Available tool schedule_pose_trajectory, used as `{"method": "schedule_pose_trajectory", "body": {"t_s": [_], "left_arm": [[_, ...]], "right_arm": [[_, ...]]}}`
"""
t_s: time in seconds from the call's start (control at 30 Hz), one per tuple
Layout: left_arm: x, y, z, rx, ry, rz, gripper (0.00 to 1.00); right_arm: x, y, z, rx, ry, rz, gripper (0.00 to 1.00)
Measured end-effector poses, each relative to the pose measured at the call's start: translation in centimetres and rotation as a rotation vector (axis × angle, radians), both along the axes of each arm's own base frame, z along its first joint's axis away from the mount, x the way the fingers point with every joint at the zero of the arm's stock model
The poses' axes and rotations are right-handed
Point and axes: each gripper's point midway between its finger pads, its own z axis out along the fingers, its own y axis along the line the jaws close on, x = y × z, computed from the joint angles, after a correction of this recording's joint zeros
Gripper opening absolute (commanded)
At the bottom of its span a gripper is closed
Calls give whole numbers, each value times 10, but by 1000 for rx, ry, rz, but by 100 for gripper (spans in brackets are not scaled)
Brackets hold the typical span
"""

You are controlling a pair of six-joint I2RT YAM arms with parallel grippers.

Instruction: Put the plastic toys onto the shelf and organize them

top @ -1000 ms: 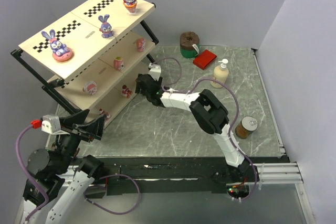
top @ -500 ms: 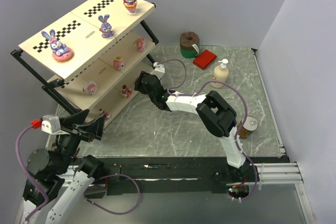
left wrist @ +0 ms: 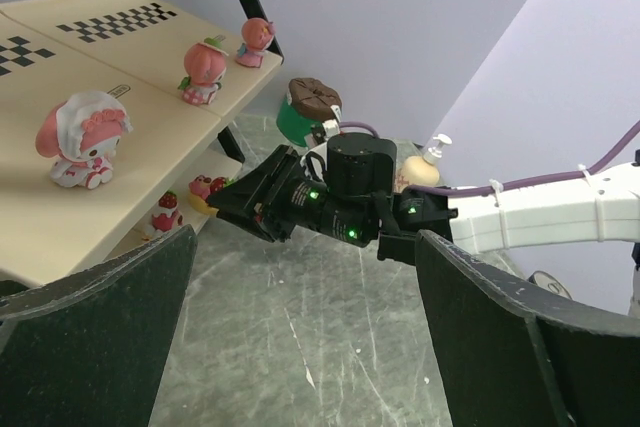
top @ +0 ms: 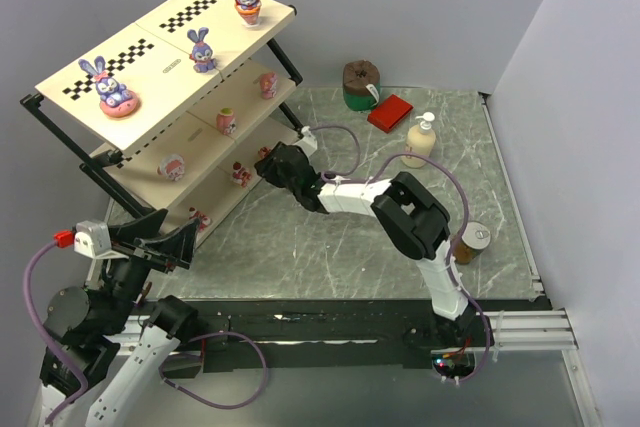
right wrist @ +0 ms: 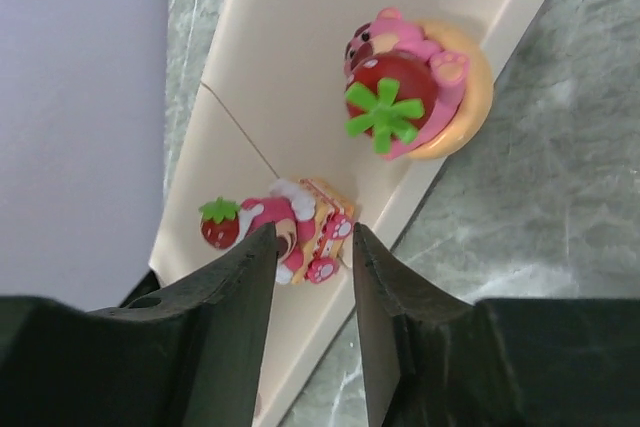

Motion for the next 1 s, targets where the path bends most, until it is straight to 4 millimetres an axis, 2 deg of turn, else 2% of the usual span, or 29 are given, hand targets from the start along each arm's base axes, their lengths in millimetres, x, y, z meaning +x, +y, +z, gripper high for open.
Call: {"method": "schedule_pose_trajectory", "body": {"t_s": [0.2,0.43,0.7,1.0], "left_arm": [[0,0,0,-1,0,0,97],[0,0,0,0,-1,0,96],[0,0,2,-2,-9,0,96],[0,0,4,-5,-16,0,96]], "right_arm": [[16,-6,-12,72,60,-24,41],[29,-15,-38,95,115,-47,41],[44,-10,-28,156,102,-46,41],[56,-11,-28,188,110,-60,41]]}}
